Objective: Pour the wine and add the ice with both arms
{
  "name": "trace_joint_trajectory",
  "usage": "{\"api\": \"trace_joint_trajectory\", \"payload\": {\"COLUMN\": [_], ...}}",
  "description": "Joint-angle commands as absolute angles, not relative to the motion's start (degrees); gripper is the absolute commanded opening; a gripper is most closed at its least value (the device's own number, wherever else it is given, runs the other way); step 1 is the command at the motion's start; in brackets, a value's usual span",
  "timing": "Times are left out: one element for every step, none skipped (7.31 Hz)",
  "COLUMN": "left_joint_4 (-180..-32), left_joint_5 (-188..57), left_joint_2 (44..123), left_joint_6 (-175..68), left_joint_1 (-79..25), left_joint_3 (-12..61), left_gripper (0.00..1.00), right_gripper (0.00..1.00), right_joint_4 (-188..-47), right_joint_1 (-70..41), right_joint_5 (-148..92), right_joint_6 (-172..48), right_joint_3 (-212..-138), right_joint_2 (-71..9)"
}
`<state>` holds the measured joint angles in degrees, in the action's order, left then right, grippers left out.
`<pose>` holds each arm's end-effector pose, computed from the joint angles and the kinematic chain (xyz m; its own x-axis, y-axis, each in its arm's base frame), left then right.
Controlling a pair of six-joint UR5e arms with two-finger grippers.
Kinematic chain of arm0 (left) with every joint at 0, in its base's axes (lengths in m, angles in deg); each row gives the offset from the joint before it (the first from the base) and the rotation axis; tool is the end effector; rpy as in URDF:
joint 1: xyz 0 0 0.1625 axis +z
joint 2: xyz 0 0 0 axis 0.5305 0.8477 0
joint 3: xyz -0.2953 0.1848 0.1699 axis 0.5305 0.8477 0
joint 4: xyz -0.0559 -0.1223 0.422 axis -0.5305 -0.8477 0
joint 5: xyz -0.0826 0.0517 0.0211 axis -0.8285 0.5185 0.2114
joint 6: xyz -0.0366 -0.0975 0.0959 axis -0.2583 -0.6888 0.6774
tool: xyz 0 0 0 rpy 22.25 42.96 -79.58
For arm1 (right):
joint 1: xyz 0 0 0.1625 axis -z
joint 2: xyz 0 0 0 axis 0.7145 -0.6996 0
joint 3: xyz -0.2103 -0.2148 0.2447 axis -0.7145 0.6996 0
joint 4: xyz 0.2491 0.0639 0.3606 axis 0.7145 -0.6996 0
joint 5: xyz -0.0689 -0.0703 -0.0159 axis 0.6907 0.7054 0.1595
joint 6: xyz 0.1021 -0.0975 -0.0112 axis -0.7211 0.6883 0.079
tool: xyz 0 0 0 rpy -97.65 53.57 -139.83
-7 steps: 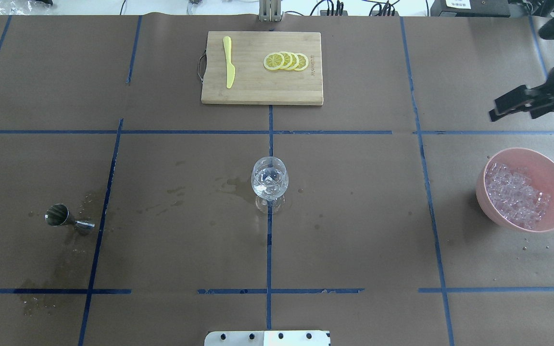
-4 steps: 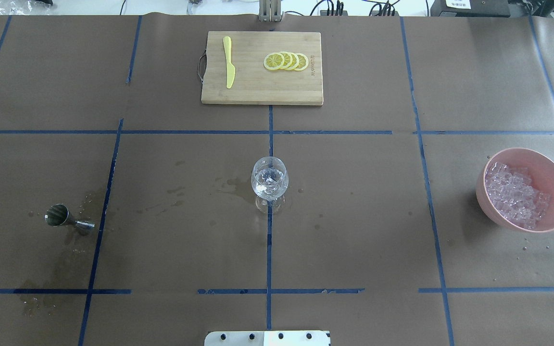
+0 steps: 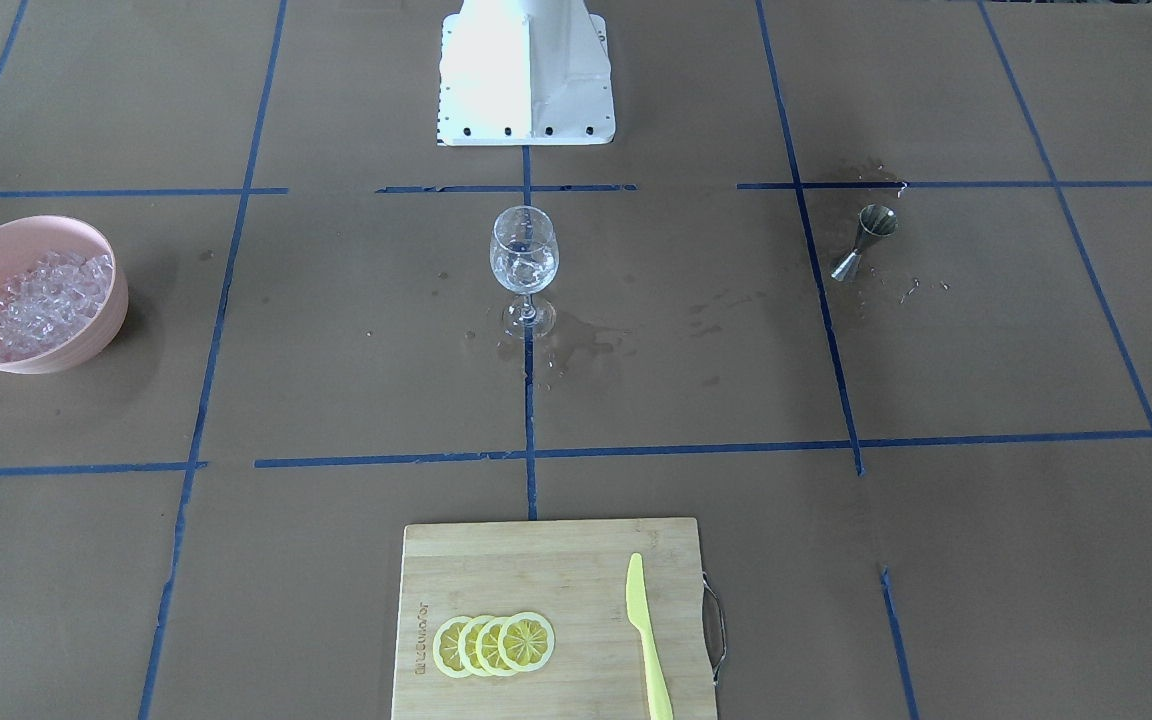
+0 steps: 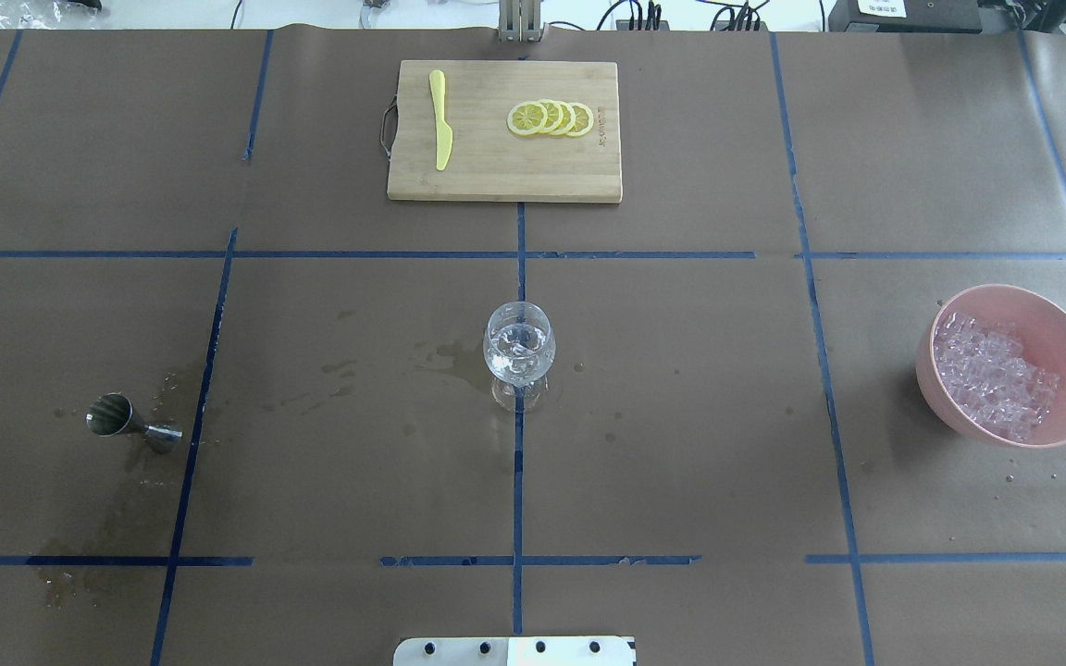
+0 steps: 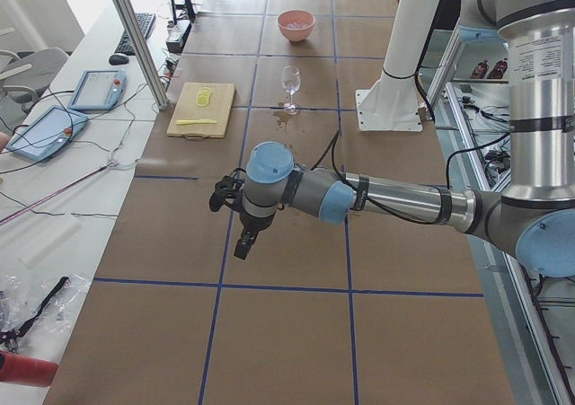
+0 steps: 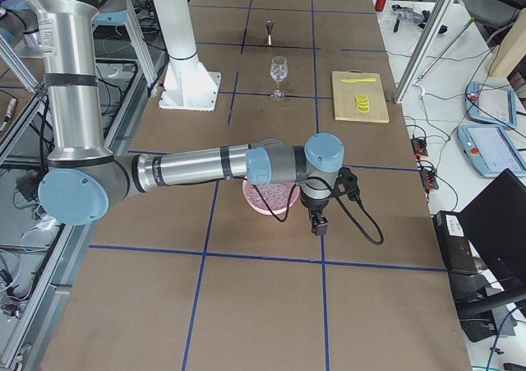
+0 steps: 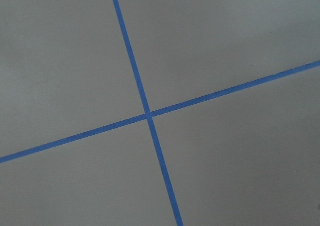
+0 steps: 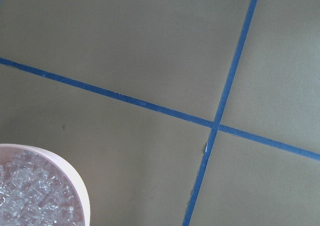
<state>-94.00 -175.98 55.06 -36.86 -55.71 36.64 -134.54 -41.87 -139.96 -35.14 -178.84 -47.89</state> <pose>-0.0192 -0.4894 0.5846 0.7314 0.2676 -0.6272 -0.0624 0.9422 0.3292 0.0084 -0.5464 0.5687 0.6798 -0.2756 0.6796 0.1676 0.9606 0.2218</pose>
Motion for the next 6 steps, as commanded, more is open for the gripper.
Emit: {"api": "trace_joint_trajectory", "payload": {"left_joint_4": [-89.17, -83.04, -79.93, -79.81, -79.64, -78.85], "left_joint_5": [-176.41, -176.41, -176.32, -176.32, -176.32, -176.23], "left_joint_2": [54.77, 54.25, 54.33, 54.24, 54.24, 54.24], "left_joint_6": [-36.54, -36.54, -36.54, -36.54, -36.54, -36.54], "left_joint_1": [-55.85, -56.20, -56.20, -56.20, -55.94, -55.85], "left_joint_3": [36.55, 38.55, 38.40, 38.48, 38.31, 38.40], "left_gripper": [1.00, 1.00, 1.00, 1.00, 1.00, 1.00], "right_gripper": [1.00, 1.00, 1.00, 1.00, 1.00, 1.00], "right_joint_4": [-134.77, -134.77, -134.68, -134.68, -134.68, -134.68], "right_joint_1": [-41.76, -41.76, -41.67, -41.67, -41.67, -41.67], "right_joint_5": [-139.86, -139.86, -139.94, -140.03, -140.03, -140.03], "right_joint_6": [-34.94, -34.94, -34.94, -34.85, -34.93, -34.94], "right_joint_3": [-177.33, -177.16, -175.24, -174.35, -174.43, -174.43], "right_joint_2": [-47.87, -47.87, -47.35, -46.73, -46.73, -46.64]}}
